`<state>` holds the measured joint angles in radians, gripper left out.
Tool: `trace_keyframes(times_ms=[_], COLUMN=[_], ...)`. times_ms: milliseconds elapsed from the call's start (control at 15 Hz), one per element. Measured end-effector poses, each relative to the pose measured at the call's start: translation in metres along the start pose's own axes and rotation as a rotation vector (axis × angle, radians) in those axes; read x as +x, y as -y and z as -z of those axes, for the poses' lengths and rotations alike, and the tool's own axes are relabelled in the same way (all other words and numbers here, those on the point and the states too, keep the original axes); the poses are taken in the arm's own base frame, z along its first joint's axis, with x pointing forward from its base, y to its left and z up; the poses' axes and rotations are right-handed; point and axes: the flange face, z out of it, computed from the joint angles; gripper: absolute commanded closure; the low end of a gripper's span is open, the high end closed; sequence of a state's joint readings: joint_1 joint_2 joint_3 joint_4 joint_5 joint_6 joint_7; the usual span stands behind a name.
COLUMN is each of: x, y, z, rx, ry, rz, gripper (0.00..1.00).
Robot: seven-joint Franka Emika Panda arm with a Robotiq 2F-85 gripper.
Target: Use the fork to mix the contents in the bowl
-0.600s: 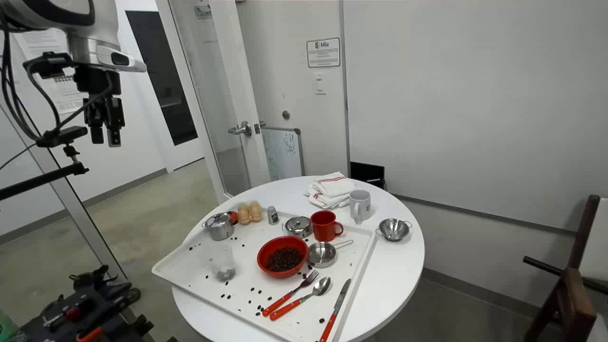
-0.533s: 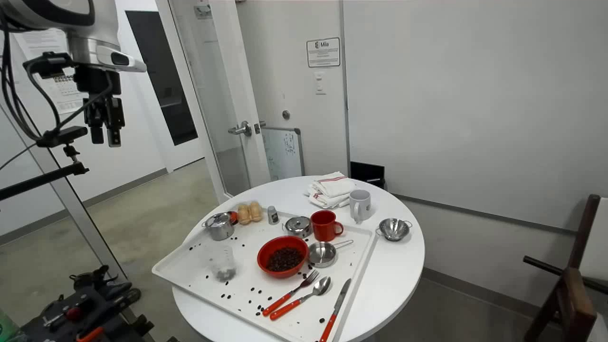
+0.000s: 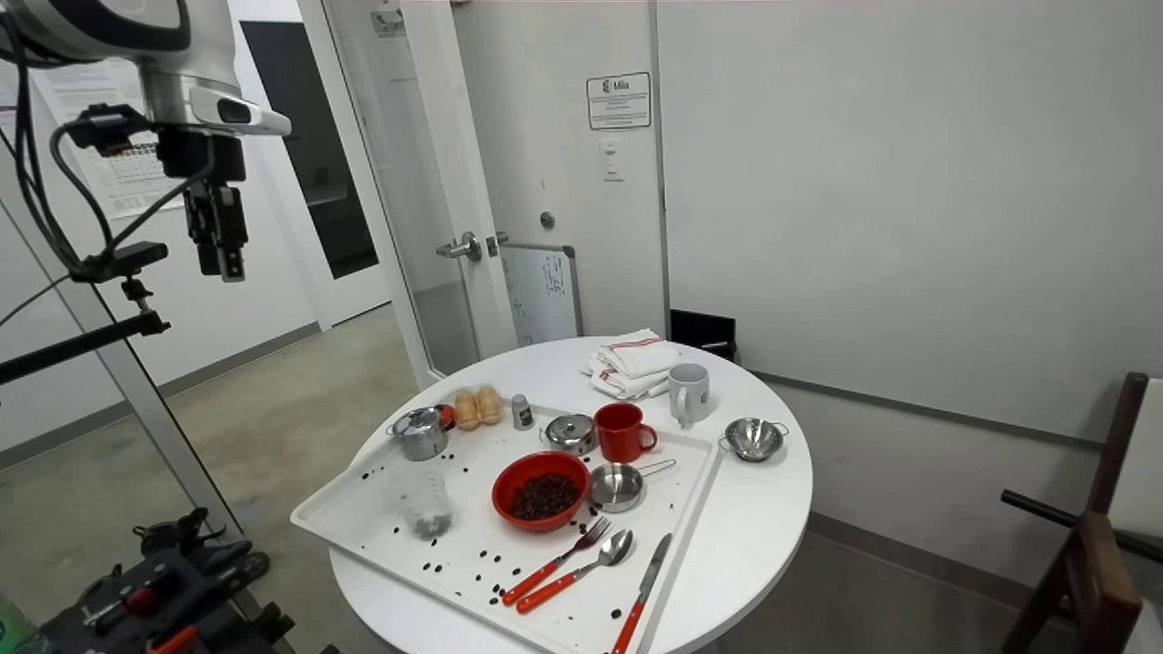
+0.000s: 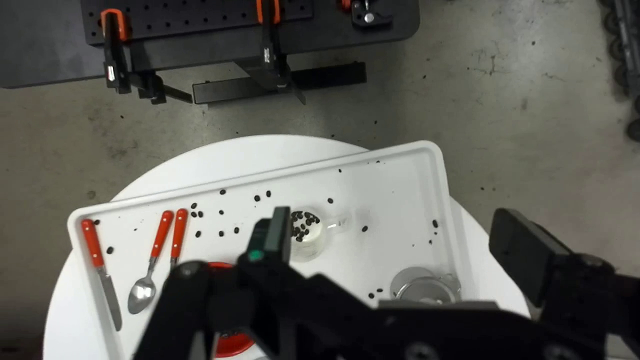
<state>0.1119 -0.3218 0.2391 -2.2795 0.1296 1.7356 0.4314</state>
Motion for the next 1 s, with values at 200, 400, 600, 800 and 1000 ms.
trace_keyframes(times_ms=[200, 400, 600, 800, 1000], x=[0.015, 0.029, 0.039, 0.046, 0.051], y=[-0.017, -0.044, -0.077, -0.109, -0.137], z=[0.001, -0.003, -0.010, -0.017, -0.032], rx=[0.013, 0.014, 0.025, 0.033, 0.034], ry=[-0.053, -0.073, -0.057, -0.039, -0.003], rz=[-0.127, -0.220, -0.288, -0.342, -0.387], gripper=[0.00, 0.00, 0.00, 0.00, 0.00])
